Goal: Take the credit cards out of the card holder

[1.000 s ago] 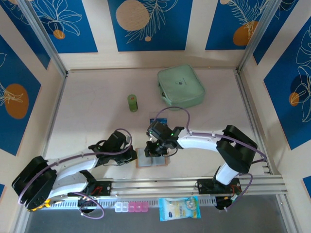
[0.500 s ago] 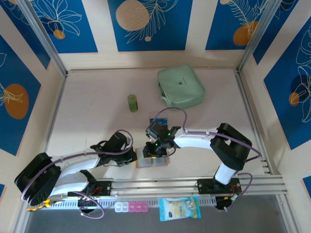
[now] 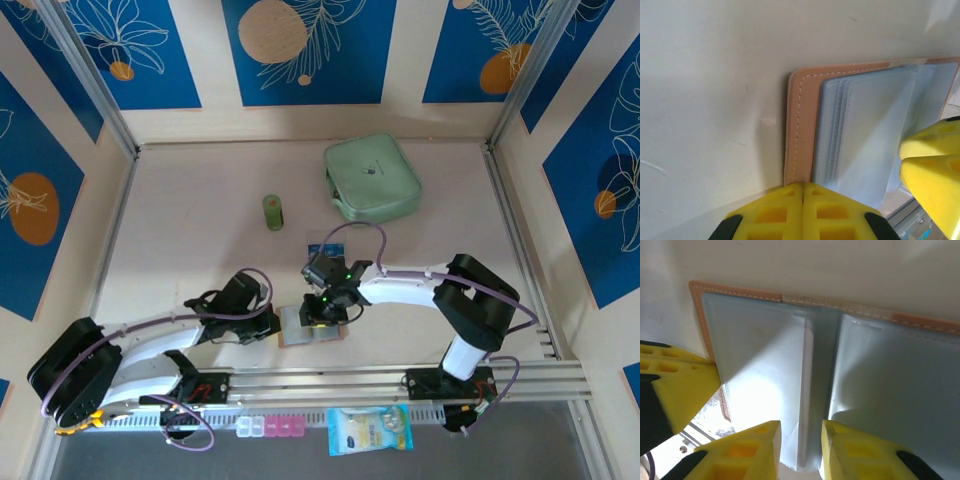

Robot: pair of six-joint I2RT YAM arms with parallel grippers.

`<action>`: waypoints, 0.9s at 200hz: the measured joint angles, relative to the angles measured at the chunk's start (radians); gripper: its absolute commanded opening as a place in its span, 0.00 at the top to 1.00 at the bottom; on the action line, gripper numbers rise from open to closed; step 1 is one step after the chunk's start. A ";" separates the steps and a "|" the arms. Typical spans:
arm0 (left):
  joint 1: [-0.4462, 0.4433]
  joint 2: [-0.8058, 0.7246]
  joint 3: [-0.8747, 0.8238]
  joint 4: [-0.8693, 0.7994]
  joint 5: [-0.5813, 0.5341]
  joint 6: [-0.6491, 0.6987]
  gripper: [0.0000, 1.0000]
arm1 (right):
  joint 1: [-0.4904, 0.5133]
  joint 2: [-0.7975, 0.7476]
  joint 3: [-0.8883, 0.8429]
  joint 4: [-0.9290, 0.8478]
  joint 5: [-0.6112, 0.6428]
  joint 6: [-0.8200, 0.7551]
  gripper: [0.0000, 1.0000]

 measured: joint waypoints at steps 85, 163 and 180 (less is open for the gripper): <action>0.000 -0.006 0.008 -0.034 -0.017 0.021 0.97 | 0.000 -0.024 -0.011 0.108 -0.066 0.023 0.72; 0.000 -0.013 0.013 -0.056 -0.034 0.041 0.97 | -0.008 0.037 -0.023 0.134 -0.088 0.034 0.73; 0.000 -0.013 0.015 -0.060 -0.036 0.044 0.97 | -0.010 0.037 -0.024 0.125 -0.076 0.034 0.73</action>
